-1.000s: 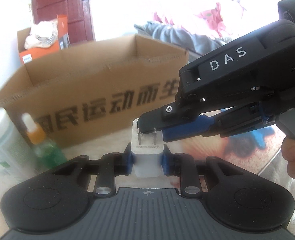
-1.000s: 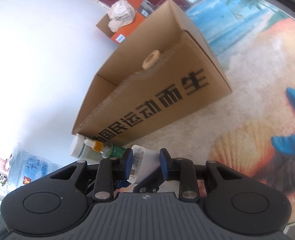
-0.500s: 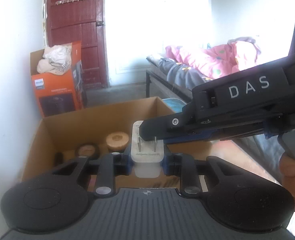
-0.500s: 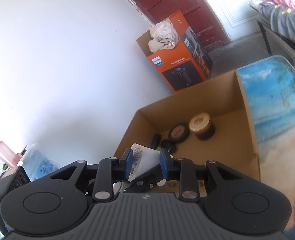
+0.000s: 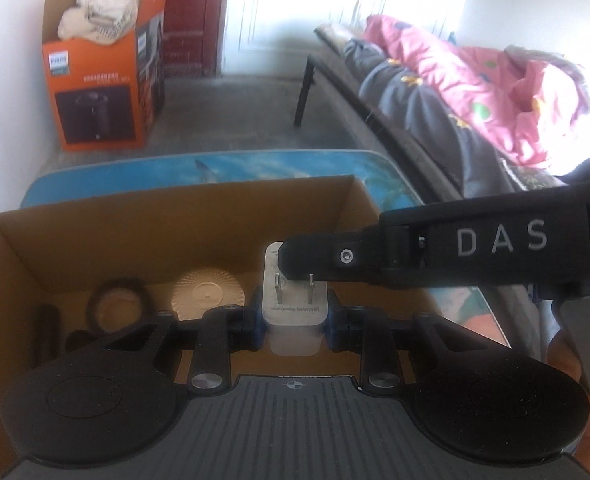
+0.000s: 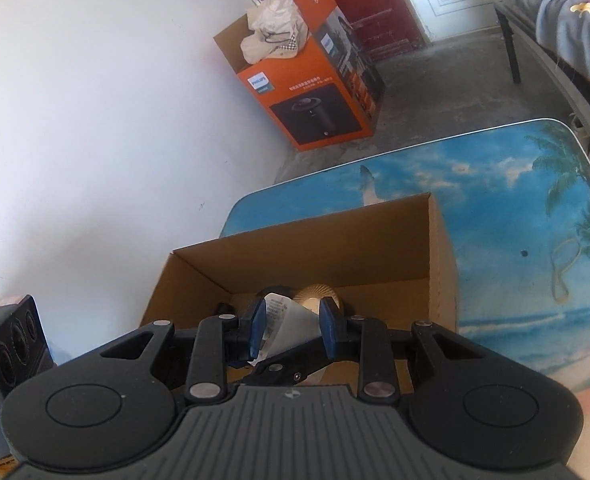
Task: Organize rigid objects
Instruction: 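Carry the white plug charger into the box and open the right gripper, then move the right gripper back and grasp the green dropper bottle, then lift the green dropper bottle into the box and open the right gripper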
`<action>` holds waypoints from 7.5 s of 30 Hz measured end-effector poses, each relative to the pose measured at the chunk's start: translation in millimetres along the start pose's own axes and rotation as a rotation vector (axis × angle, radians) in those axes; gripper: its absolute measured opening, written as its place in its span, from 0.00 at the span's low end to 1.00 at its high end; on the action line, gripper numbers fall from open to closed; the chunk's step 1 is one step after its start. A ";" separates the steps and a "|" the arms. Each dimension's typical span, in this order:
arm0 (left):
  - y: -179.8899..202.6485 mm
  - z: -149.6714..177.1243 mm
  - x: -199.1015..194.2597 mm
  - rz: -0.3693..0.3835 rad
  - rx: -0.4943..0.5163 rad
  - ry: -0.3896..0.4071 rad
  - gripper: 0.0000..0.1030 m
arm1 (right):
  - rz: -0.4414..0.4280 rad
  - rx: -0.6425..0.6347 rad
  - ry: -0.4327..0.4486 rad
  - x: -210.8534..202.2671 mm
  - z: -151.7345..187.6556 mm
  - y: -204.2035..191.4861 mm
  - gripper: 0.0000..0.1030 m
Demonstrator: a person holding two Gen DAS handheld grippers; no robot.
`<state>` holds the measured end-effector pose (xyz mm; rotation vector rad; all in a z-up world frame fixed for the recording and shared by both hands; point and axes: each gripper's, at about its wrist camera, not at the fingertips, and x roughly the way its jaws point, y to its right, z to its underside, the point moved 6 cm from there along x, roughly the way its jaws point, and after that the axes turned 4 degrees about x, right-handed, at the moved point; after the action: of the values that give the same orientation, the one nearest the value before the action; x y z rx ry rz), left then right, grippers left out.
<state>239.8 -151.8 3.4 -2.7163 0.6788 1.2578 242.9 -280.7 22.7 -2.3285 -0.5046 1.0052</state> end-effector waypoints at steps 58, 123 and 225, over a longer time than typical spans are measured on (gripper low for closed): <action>-25.1 79.1 -158.3 -0.048 0.059 0.165 1.00 | -0.231 0.020 0.302 -151.2 95.9 -44.5 0.97; -14.3 199.8 -79.8 -0.053 0.228 0.149 0.32 | 0.033 -0.301 0.012 -16.4 185.4 -73.9 0.24; -61.8 39.7 -31.7 -0.027 -0.002 -0.012 0.30 | -0.072 -0.259 -0.017 31.7 27.4 -85.1 0.25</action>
<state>219.7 -75.0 -6.7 -2.7078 0.6378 1.2675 232.8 -188.4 42.2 -2.5079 -0.7600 0.9750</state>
